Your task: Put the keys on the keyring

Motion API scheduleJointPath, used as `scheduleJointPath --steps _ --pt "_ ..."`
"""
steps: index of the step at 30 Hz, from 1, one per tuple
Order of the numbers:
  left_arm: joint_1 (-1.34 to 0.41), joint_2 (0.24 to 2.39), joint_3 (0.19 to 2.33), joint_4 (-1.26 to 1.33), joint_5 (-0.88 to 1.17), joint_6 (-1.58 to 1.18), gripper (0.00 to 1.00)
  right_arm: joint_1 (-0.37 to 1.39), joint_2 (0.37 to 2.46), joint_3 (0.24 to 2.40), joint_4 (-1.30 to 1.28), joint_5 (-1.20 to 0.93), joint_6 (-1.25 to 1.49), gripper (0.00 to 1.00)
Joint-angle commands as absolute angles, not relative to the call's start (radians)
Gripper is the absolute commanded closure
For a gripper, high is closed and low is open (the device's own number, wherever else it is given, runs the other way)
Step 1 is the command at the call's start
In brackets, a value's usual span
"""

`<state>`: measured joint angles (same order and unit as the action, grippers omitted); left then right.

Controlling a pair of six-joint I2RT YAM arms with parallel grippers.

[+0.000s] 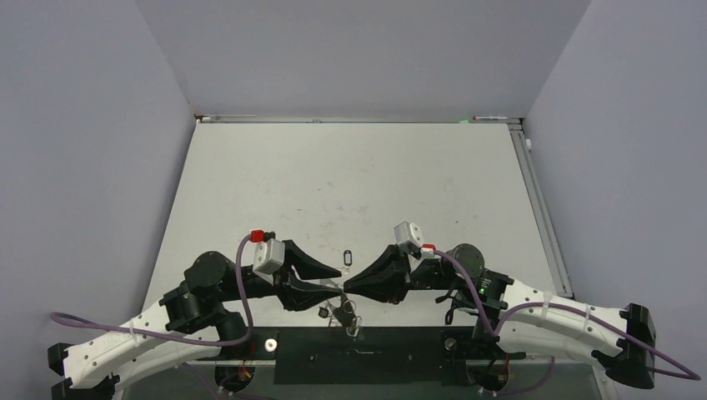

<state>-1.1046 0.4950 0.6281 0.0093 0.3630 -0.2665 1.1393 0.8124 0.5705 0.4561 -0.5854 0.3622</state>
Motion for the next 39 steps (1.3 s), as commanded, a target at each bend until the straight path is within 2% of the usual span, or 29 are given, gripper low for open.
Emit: scheduleJointPath --steps 1,7,16,22,32,33,36,39 --pt "-1.106 0.477 0.630 0.075 0.429 -0.262 0.65 1.134 0.783 0.626 0.541 -0.600 0.340 0.95" --pt "-1.106 0.471 0.621 0.087 0.431 -0.261 0.66 1.134 0.773 0.633 0.547 -0.616 0.340 0.95" --pt "-1.106 0.518 0.616 0.111 0.449 -0.263 0.75 1.134 0.773 0.637 0.561 -0.629 0.350 0.95" --pt "-1.106 0.513 0.604 0.128 0.446 -0.268 1.00 1.134 0.772 0.634 0.562 -0.636 0.353 0.95" --pt "-1.107 0.492 0.611 0.097 0.376 -0.271 1.00 1.134 0.760 0.640 0.510 -0.601 0.336 0.94" --pt "-1.106 0.493 0.620 0.082 0.363 -0.272 1.00 1.134 0.757 0.649 0.477 -0.567 0.327 0.91" --pt "-1.106 0.498 0.658 0.020 0.329 -0.272 1.00 1.134 0.754 0.687 0.369 -0.475 0.283 0.70" --pt "-1.106 0.509 0.717 -0.093 0.297 -0.264 1.00 1.134 0.755 0.734 0.252 -0.437 0.226 0.57"
